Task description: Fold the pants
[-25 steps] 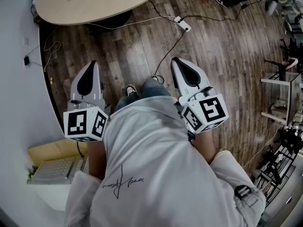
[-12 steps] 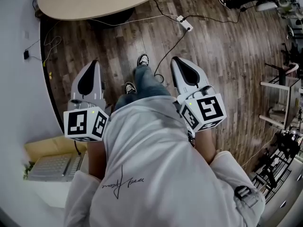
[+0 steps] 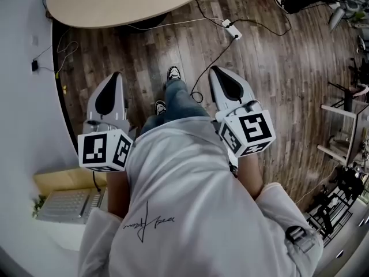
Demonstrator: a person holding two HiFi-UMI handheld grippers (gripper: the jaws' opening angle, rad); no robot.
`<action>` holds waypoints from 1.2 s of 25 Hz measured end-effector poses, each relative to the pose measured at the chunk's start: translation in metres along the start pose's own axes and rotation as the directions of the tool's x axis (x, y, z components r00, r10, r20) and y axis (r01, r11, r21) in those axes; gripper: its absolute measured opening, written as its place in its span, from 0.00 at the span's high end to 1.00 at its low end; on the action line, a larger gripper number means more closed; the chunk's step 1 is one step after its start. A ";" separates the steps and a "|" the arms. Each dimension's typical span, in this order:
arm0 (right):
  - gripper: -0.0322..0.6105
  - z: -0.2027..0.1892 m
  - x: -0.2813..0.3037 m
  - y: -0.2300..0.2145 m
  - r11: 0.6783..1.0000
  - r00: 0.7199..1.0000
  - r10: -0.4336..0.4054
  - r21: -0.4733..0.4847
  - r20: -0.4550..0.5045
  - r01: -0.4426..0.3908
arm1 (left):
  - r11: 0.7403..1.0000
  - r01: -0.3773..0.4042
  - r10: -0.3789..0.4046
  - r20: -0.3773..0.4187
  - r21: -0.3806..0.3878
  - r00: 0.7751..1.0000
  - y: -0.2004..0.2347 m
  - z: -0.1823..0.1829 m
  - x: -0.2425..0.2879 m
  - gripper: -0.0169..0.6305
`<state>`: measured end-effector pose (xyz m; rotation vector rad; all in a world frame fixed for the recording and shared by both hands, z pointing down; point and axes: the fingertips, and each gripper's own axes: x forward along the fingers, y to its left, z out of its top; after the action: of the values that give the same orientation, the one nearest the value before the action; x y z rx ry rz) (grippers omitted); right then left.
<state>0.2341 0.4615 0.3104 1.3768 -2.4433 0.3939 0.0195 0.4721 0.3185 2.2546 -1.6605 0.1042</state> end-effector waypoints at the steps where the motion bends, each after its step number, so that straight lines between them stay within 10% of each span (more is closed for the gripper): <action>1: 0.97 0.001 0.006 -0.003 1.000 1.000 0.007 0.000 -0.006 -0.007 | 1.000 0.000 0.000 -0.002 0.004 1.000 0.001 0.003 0.007 0.91; 30: 0.97 0.074 0.183 -0.150 0.982 0.983 0.183 0.050 -0.028 -0.181 | 0.994 -0.078 0.081 -0.041 0.078 0.996 0.010 0.085 0.229 0.91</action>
<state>0.2639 0.2164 0.3281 1.1583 -2.5566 0.5160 0.0703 0.2336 0.2998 2.2242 -1.7513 0.2379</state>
